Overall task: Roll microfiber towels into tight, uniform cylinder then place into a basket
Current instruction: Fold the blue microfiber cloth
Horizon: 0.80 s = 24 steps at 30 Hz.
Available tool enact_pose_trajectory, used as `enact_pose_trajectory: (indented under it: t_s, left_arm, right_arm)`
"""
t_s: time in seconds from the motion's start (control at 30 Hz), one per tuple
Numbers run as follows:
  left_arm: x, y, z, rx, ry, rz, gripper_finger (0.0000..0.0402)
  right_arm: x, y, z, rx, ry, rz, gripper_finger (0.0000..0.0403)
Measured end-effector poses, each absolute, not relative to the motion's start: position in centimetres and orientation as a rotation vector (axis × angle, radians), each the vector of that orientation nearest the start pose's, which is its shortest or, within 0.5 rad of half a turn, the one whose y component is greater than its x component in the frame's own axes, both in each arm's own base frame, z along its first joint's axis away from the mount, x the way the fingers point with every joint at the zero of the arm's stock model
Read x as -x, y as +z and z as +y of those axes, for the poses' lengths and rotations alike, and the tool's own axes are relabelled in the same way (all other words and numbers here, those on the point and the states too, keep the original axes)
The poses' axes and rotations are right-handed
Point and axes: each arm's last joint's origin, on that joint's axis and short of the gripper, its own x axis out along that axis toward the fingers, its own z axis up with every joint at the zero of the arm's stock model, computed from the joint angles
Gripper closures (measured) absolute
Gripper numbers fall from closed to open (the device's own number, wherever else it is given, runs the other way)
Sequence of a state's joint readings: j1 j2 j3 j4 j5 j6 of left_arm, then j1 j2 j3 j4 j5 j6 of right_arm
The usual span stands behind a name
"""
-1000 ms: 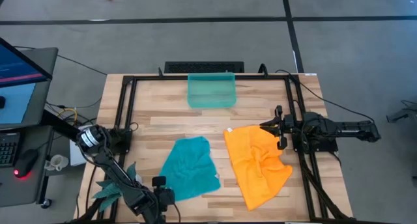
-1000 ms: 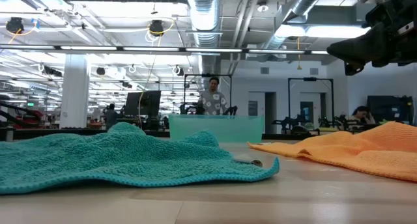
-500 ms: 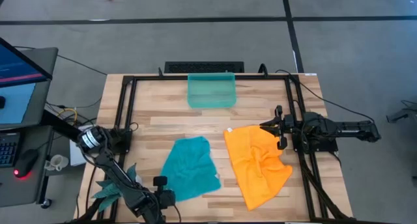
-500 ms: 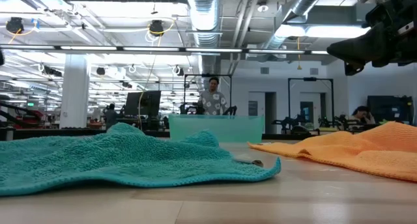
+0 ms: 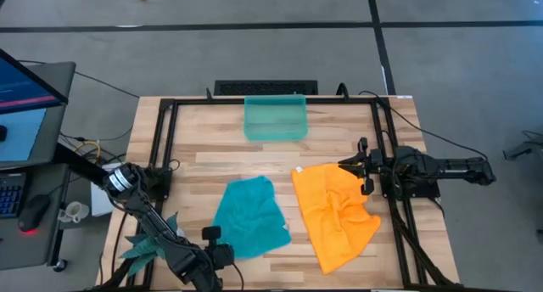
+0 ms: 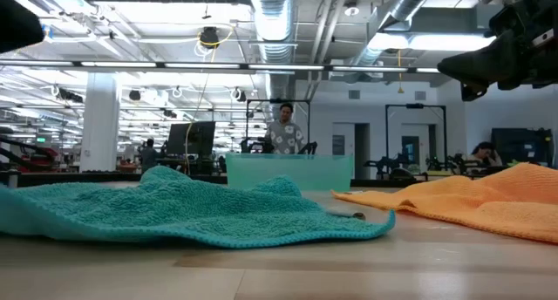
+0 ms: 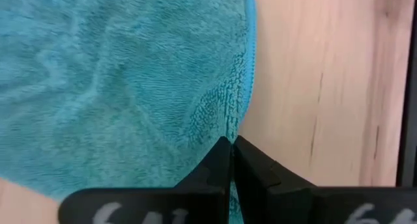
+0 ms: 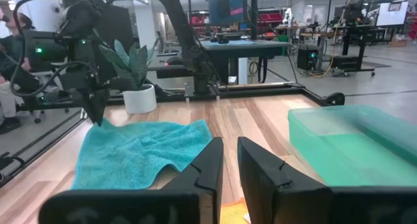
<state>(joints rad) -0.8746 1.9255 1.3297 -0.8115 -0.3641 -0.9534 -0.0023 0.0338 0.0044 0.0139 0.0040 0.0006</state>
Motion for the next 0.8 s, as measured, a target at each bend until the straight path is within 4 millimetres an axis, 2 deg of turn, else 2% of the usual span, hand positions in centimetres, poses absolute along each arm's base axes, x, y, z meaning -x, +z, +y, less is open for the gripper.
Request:
enact_pose_trajectory:
  t_s: [0.1,0.23,0.47,0.63,0.8]
  left_arm:
    - [-24.1,17.3,-27.2,0.009,0.163,1.189,0.0401]
    - [-24.0,17.6,-27.2,0.011,0.182,1.198,0.0401]
    - [-23.8,17.7,-26.8,-0.022,0.214,1.221,0.0401]
    - [-23.4,17.6,-26.4,-0.067,0.245,1.248,0.0401]
    - [-23.1,17.7,-25.9,-0.077,0.294,1.270,0.0401]
  right_arm:
    - [-9.9,16.4,0.0,-0.031,-0.001,0.012,0.0332]
    - [-9.9,16.6,0.1,-0.164,0.008,-0.011,0.0332]
    - [-9.9,17.8,0.2,-0.186,0.030,-0.132,0.0332]
    - [-9.5,19.5,0.4,-0.190,0.074,-0.298,0.0332]
    - [-9.0,21.6,0.8,-0.154,0.113,-0.356,0.0332]
